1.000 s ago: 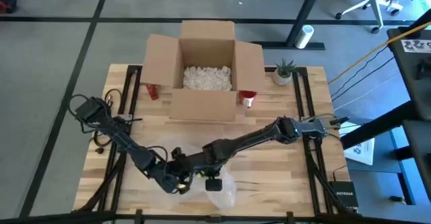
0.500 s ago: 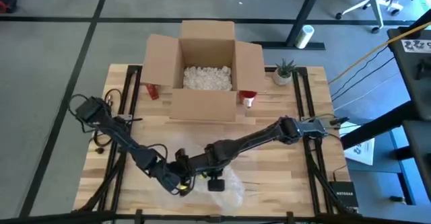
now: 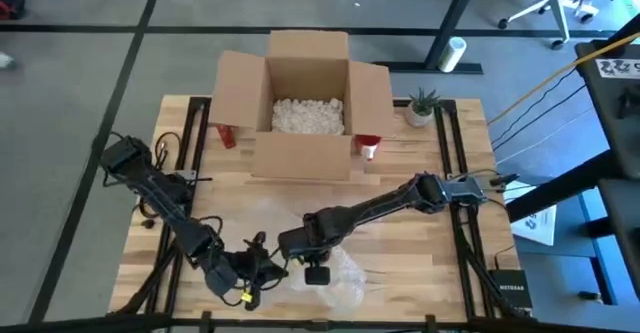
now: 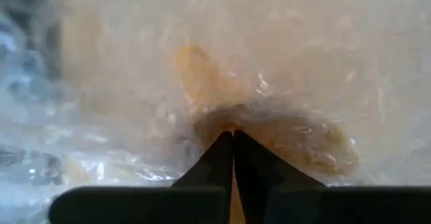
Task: Wrap mug
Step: Wrap the yellow mug with bubble wrap
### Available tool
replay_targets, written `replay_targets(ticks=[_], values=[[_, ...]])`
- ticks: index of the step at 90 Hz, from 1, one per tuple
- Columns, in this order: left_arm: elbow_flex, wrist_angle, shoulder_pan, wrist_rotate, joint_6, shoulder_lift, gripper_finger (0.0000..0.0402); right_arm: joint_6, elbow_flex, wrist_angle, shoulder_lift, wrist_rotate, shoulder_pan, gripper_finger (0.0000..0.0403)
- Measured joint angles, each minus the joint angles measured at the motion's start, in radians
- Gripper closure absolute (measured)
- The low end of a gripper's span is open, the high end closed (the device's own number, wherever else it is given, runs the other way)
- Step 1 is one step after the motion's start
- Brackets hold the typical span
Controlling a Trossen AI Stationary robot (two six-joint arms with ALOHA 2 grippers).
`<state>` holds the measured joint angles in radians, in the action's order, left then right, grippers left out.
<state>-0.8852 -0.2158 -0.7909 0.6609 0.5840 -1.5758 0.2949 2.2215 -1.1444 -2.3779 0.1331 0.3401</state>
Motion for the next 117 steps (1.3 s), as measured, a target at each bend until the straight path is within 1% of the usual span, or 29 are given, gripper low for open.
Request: replay_targets(ticks=[5,18,39,46,53,61,69,81,100,105,117], values=[[0.000,-0.009,0.015,-0.002,-0.018,-0.006,0.0402,0.000,0.000,-0.001,0.000,0.002,0.000,0.0403],[0.000,-0.003,0.063,0.005,-0.009,-0.034,0.0402,0.000,-0.001,-0.014,0.011,-0.003,0.002,0.0403],[0.000,-0.008,0.115,0.001,-0.009,-0.052,0.0402,0.042,0.000,-0.073,0.125,-0.101,0.029,0.0403],[0.000,-0.008,0.134,-0.003,-0.010,-0.055,0.0402,0.063,-0.001,-0.100,0.149,-0.155,0.042,0.0403],[0.000,-0.007,0.153,-0.009,-0.009,-0.060,0.0402,0.064,-0.002,-0.085,0.169,-0.234,0.059,0.0403],[-0.001,-0.006,0.169,-0.033,-0.009,-0.066,0.0402,0.035,-0.001,-0.013,0.185,-0.319,0.085,0.0403],[-0.001,-0.004,0.186,-0.056,-0.007,-0.076,0.0402,-0.013,-0.001,0.070,0.185,-0.343,0.105,0.0403],[-0.001,-0.009,0.196,-0.066,0.005,-0.091,0.0402,-0.053,-0.026,0.183,0.184,-0.352,0.119,0.0403],[-0.001,-0.018,0.178,-0.066,-0.016,-0.084,0.0402,-0.057,-0.082,0.198,0.184,-0.357,0.110,0.0403],[-0.001,-0.037,0.172,-0.067,-0.030,-0.083,0.0402,-0.049,-0.105,0.209,0.183,-0.338,0.110,0.0403],[0.000,-0.023,0.163,-0.063,-0.042,-0.083,0.0402,-0.014,-0.147,0.211,0.184,-0.303,0.105,0.0403]])
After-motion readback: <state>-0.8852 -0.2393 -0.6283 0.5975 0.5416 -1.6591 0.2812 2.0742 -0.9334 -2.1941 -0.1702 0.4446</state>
